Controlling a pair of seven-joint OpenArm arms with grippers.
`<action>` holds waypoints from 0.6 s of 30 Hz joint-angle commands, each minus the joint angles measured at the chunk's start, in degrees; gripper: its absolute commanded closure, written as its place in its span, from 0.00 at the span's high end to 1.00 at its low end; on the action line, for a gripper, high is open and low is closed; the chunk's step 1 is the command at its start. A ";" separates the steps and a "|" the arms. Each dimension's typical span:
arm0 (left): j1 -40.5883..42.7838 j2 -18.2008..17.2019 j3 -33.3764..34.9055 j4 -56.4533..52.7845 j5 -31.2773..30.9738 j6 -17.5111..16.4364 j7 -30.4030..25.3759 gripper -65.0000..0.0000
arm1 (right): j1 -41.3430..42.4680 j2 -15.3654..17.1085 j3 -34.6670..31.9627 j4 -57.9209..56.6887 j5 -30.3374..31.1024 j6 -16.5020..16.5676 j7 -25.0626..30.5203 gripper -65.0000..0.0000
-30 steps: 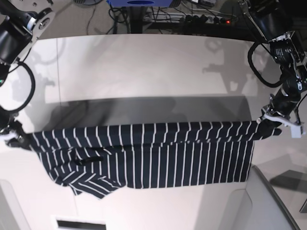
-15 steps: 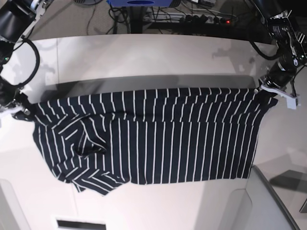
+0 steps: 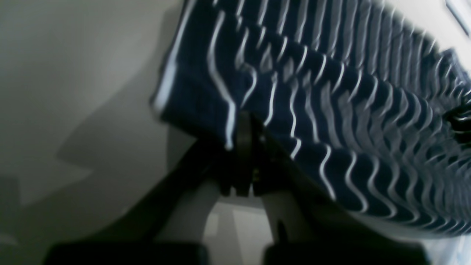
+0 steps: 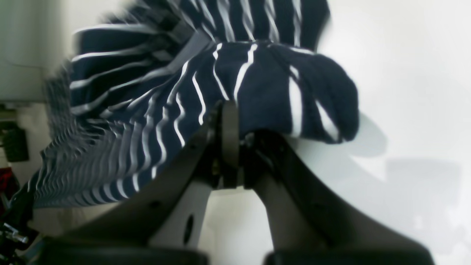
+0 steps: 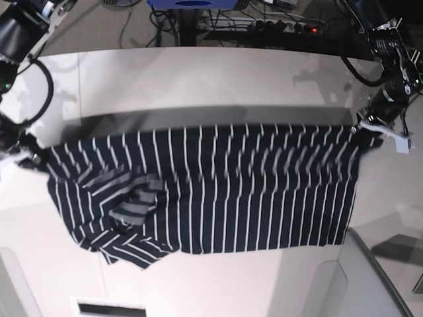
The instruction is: Layout the t-shirt on the table in an organized manner, then fold the t-shirt properly
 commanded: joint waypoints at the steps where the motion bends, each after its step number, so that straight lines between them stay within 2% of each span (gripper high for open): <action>1: -0.94 -1.44 -0.50 0.84 -0.91 0.16 -2.11 0.00 | 1.02 1.42 0.26 1.05 1.27 0.22 2.40 0.00; 13: 2.84 -1.61 -0.50 1.11 -0.91 0.16 -2.19 0.00 | -4.44 1.33 0.53 1.05 1.36 0.48 2.66 0.00; 18: 4.51 -1.61 -0.50 1.20 -0.91 0.07 -2.19 0.00 | -8.22 1.33 0.26 0.96 1.36 0.57 6.36 0.00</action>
